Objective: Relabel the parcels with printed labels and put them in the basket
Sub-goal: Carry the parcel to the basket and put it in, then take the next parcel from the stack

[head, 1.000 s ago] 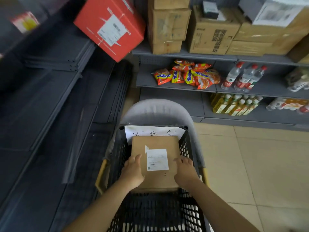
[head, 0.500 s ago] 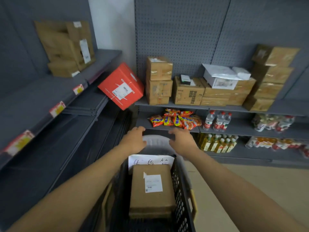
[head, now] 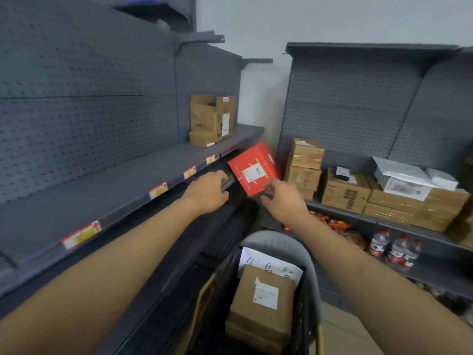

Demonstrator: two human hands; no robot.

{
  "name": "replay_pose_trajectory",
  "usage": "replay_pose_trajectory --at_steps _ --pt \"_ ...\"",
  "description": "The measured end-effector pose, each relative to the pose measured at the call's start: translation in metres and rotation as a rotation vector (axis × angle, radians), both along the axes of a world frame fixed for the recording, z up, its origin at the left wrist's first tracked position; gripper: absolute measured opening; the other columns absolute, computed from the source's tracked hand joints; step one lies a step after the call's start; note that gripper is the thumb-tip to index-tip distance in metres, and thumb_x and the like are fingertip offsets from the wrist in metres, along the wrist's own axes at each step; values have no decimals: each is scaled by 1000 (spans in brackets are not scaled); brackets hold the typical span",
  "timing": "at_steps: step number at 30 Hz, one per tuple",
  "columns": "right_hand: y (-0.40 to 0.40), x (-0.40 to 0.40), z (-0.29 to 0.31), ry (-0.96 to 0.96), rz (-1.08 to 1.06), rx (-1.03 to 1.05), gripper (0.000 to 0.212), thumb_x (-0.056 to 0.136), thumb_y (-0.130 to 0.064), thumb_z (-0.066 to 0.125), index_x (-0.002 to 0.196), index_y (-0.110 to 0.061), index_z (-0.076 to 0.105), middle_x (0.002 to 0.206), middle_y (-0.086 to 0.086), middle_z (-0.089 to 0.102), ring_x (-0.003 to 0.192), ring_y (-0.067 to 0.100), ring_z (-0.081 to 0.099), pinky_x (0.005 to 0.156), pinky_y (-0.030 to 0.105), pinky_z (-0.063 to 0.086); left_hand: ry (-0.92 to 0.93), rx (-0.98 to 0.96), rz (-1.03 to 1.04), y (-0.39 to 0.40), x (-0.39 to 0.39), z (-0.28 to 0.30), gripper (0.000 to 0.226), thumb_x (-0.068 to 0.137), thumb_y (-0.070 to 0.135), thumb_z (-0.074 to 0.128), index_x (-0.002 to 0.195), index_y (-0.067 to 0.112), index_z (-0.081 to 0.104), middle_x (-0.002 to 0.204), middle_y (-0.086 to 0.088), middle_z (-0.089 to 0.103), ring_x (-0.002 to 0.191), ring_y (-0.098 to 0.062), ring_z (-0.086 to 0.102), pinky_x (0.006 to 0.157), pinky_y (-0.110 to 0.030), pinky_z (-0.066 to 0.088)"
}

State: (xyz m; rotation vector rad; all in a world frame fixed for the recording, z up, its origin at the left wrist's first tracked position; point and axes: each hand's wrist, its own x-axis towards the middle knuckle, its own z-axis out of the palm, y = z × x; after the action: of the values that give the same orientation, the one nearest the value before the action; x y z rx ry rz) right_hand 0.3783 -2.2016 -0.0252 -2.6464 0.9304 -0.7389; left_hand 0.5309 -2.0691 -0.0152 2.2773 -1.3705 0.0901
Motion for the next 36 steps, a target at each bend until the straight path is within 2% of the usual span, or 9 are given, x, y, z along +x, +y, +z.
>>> replay_pose_trajectory --at_steps 8,12,16,18,21,24,27,33,36 --pt "196 69 14 -34 472 -21 32 90 -25 60 121 -16 58 113 6 65 110 26 54 89 40 49 -18 -25 430 235 0 12 44 92 27 57 133 15 47 131 -10 53 119 -28 50 99 -39 44" --pt "353 105 18 -58 764 -9 31 91 -22 59 121 -16 58 113 6 65 111 26 54 89 39 49 -7 -37 739 411 -21 11 45 91 24 57 134 15 47 133 -9 53 120 -28 51 97 -35 43" --pt "550 104 15 -64 1099 44 30 89 -18 59 119 -15 61 109 7 67 106 27 57 86 34 48 16 -24 1077 600 -87 10 42 90 24 57 130 14 47 130 -7 54 118 -27 50 94 -34 43" --pt "650 87 13 -57 1245 84 29 89 -18 60 118 -17 61 109 6 66 103 25 59 85 31 48 2 -8 1249 686 -133 12 41 89 23 57 128 14 49 128 -7 55 117 -27 51 95 -37 43" --pt "787 44 10 -22 1489 103 29 87 -17 62 117 -15 62 109 9 66 107 28 58 91 38 48 -16 23 1500 798 -214 14 38 88 23 56 125 12 51 126 -9 57 115 -30 53 95 -40 44" --pt "900 -11 3 -39 1708 80 28 85 -20 63 112 -15 63 110 7 67 104 29 59 85 36 50 -7 31 1731 883 -296 10 37 90 25 54 125 13 52 124 -8 59 113 -29 55 95 -40 46" --pt "993 -66 -6 -24 1891 46 24 86 -23 60 110 -17 61 109 6 65 98 28 59 75 31 46 11 30 1941 946 -374 4 38 89 25 54 126 15 52 123 -6 59 111 -26 56 93 -41 47" --pt "1135 -175 -24 37 2306 74 27 90 -26 58 118 -22 58 110 3 62 102 22 54 76 28 43 82 44 2280 1032 -501 -15 35 87 26 56 120 14 54 116 -6 60 103 -26 57 88 -41 49" --pt "1191 -223 -26 72 2445 52 27 92 -25 57 119 -22 57 112 0 60 105 21 53 76 25 39 86 18 2432 1064 -550 -20 37 89 26 55 124 17 53 117 -4 61 104 -23 57 86 -35 48"
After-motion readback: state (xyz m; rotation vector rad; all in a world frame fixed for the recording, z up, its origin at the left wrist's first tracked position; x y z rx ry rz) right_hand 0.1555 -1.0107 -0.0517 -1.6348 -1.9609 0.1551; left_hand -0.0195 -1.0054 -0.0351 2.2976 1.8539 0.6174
